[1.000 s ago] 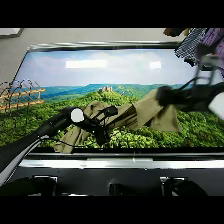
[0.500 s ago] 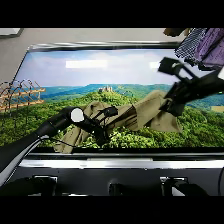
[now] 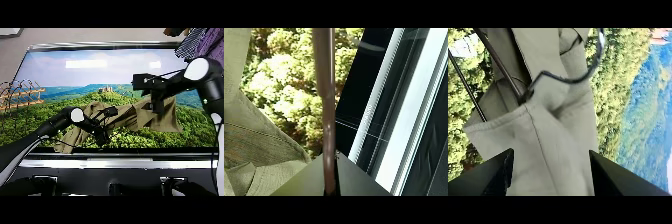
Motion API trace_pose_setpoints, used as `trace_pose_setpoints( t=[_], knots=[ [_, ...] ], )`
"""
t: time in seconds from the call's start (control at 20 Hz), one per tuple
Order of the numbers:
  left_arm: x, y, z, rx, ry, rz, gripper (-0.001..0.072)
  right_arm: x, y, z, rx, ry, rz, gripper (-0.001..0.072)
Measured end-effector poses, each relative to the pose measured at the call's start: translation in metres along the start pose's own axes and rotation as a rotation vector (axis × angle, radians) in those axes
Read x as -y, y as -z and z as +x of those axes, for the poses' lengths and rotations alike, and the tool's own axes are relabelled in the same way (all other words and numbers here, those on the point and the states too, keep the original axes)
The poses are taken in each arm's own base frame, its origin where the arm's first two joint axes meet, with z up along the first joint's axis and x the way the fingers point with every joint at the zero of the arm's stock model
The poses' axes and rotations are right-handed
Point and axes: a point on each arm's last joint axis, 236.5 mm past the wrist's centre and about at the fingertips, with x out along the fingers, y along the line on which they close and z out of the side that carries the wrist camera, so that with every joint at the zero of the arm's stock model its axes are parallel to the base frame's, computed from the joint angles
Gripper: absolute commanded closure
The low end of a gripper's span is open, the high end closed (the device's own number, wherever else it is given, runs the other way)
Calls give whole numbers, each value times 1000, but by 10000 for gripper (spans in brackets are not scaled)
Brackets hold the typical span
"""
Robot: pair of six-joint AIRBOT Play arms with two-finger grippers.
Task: Fold the clothes and pants, and hang the long-sleeved shirts on hangers.
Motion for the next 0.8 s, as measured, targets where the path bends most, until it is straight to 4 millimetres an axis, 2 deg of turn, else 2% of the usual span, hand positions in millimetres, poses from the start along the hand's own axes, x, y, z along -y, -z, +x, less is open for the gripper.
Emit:
trace_pose_setpoints(
  t=[0.15, 0.2, 0.25, 0.3, 0.35, 0.4, 0.45, 0.5, 0.6, 0.7, 0.8],
  knots=[
    [0, 0, 0, 0, 0, 0, 687, -8, 3, 16, 0, -74, -11, 191],
    [0, 0, 0, -1, 0, 0, 687, -12, 4, 20, -1, -99, -11, 226],
    [0, 0, 0, 0, 0, 0, 687, -15, 6, 25, -4, -123, -11, 328],
    [0, 0, 0, -1, 0, 0, 687, -17, 7, 28, -5, -138, -10, 368],
    [0, 0, 0, -1, -1, 1, 686, -18, 8, 30, -5, -150, -9, 508],
    [0, 1, 0, -2, -1, 1, 680, -19, 9, 31, -5, -159, -8, 688],
    [-1, 1, 0, -5, -3, 7, 628, -22, 10, 31, -7, -174, -26, 691],
    [-2, 2, 0, -9, -6, 8, 471, -30, 11, 30, -13, -205, -24, 691],
    [-1, -2, -1, 10, -1, -7, 173, -28, 9, 29, -8, -193, -5, 694],
    [-9, 1, -4, 5, -17, -46, 71, -29, 7, 23, -9, -182, 3, 695],
    [-21, 3, -12, 11, -46, -126, 68, -28, 6, 15, -17, -160, 34, 695]
  ],
)
